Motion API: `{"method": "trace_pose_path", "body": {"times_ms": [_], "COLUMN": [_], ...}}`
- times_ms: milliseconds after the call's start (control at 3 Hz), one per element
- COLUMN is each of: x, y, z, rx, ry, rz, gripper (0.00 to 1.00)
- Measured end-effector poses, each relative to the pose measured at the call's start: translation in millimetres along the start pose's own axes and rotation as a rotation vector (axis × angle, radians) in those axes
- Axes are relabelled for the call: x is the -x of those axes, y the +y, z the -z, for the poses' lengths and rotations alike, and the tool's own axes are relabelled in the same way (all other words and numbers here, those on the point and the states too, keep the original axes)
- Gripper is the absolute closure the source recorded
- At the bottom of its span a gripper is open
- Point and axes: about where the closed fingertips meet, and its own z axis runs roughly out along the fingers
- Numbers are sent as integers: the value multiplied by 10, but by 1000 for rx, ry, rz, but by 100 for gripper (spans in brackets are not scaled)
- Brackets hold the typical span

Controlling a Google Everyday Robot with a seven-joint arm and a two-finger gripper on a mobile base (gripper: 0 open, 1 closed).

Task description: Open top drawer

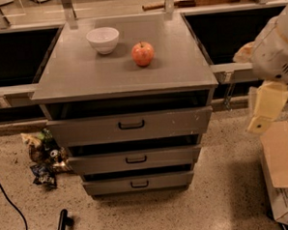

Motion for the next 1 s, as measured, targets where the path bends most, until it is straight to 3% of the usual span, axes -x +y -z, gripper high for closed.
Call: {"method": "trace_pose_path", "body": {"times_ms": [667, 1000], "x": [210, 280], "y": [78, 136], "z": [-1025, -1524], "rx": [72, 149], "ry": [-83, -125], "rz": [168, 191], "gripper": [0, 0]}}
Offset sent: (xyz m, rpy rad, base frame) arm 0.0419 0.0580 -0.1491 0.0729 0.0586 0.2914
